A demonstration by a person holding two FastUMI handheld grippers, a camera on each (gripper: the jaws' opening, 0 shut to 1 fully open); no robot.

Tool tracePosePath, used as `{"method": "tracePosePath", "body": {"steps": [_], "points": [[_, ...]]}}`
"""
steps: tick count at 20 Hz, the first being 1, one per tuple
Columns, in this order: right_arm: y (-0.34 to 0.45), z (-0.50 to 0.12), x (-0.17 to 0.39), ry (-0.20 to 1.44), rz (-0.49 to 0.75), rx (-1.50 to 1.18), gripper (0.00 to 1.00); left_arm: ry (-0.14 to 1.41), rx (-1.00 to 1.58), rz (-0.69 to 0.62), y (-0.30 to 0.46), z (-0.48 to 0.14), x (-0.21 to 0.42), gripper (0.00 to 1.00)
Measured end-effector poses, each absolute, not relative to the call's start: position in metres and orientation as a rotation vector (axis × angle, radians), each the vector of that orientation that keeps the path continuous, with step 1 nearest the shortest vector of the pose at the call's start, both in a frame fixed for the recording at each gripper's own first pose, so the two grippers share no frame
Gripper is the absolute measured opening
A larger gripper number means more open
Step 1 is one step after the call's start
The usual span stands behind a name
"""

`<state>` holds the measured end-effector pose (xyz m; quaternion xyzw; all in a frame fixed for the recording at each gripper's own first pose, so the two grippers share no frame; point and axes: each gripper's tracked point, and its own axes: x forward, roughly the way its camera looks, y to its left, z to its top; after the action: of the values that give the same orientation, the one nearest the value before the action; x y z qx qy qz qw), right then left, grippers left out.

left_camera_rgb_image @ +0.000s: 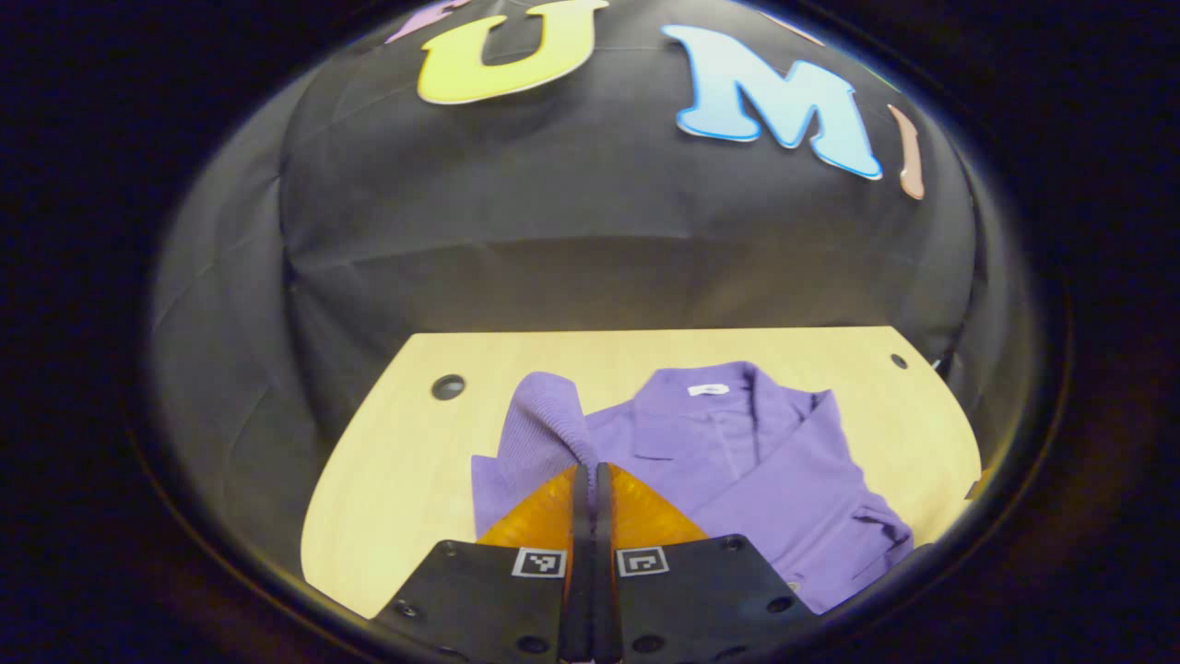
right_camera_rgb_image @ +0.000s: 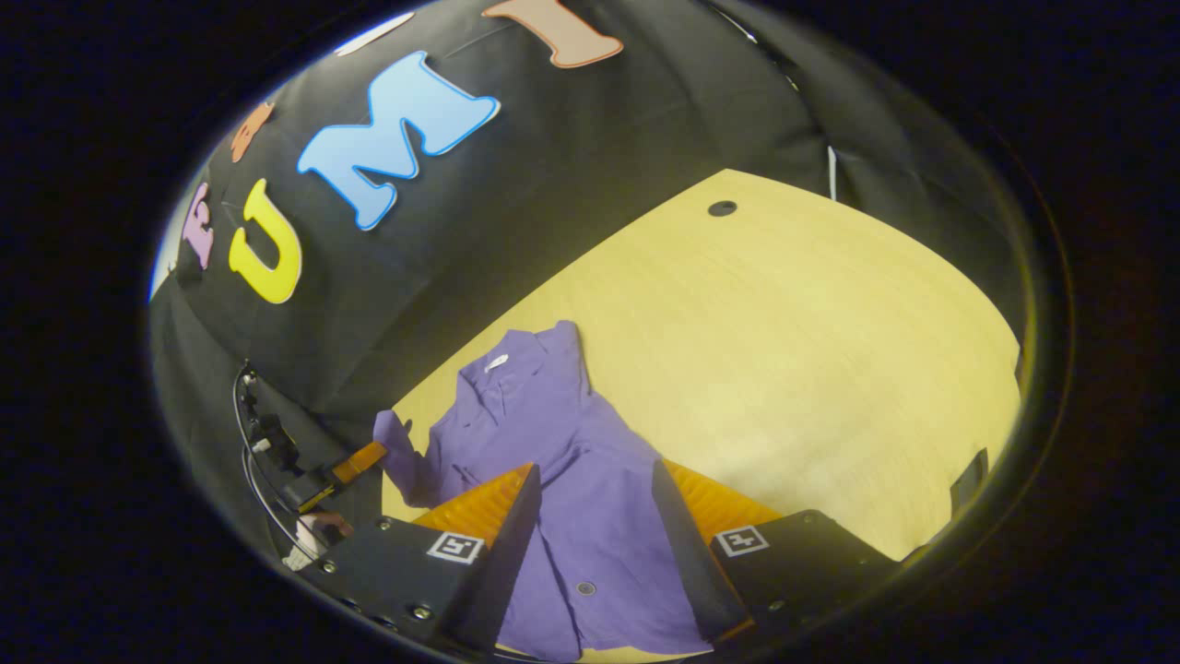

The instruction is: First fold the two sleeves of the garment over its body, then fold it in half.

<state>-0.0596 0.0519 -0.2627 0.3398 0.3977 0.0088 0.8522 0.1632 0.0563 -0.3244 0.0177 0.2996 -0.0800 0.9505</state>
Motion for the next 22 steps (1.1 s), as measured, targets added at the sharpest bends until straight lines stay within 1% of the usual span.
{"method": "tracePosePath", "body": {"steps": [7,10,13,16,17,21,22], "points": [[0.009,-0.267,-0.088,0.819,-0.073,0.747,0.76,0.607,0.049,-0.359,-0.071,-0.320,0.143,0.06],[-0.008,-0.266,-0.099,0.802,-0.115,0.766,0.76,0.625,0.065,-0.416,-0.112,-0.325,0.131,0.06],[-0.017,-0.270,-0.108,0.799,-0.151,0.789,0.76,0.667,0.104,-0.428,-0.133,-0.341,0.123,0.06],[-0.017,-0.275,-0.112,0.806,-0.163,0.807,0.76,0.759,0.056,-0.513,-0.156,-0.361,0.102,0.06],[-0.014,-0.276,-0.113,0.810,-0.162,0.807,0.76,0.781,0.041,-0.537,-0.162,-0.365,0.095,0.17],[-0.008,-0.275,-0.110,0.821,-0.138,0.791,0.76,0.780,0.046,-0.558,-0.166,-0.367,0.092,0.87],[-0.007,-0.275,-0.108,0.824,-0.131,0.784,0.76,0.776,0.046,-0.563,-0.167,-0.365,0.090,0.93]]}}
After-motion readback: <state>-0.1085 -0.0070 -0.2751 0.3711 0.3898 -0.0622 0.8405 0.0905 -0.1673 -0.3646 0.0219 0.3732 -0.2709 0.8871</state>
